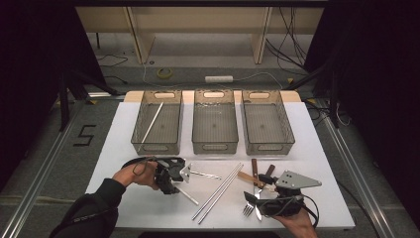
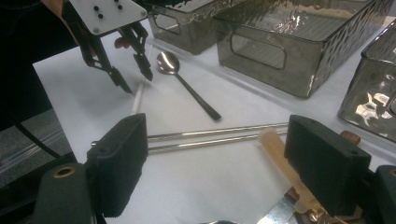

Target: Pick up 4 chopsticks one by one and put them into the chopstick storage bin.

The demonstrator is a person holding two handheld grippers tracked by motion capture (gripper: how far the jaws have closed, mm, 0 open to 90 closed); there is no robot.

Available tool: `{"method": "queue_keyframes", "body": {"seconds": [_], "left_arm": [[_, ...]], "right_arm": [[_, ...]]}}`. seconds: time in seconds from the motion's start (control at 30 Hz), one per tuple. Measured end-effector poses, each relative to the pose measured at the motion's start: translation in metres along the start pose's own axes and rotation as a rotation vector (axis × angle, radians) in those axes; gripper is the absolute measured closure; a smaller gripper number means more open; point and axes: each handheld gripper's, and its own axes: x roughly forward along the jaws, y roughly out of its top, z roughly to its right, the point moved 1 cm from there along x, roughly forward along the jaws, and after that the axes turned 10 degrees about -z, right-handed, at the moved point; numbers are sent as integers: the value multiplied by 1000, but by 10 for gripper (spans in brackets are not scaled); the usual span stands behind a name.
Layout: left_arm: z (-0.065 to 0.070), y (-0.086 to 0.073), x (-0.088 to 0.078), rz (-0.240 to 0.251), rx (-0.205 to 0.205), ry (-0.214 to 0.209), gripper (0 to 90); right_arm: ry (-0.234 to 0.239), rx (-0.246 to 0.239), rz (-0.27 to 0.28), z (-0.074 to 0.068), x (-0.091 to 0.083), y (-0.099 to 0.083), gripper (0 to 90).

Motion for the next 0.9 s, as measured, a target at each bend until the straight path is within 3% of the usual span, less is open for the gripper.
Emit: {"method": "queue_keyframes", "body": {"seconds": [0.33,0.4,0.57,0.9], "left_arm": [[-3,2,5,-28,45,-1,615],[-4,2,5,-34,53,-12,630],[-4,3,6,-37,28,-51,684],[-5,4,5,-55,70,-78,784]], "right_arm": [[1,0,-1,0,0,0,226],[2,1,-1,0,0,0,227],[4,2,-1,0,0,0,227],[8,6,2,1,0,0,227]]}}
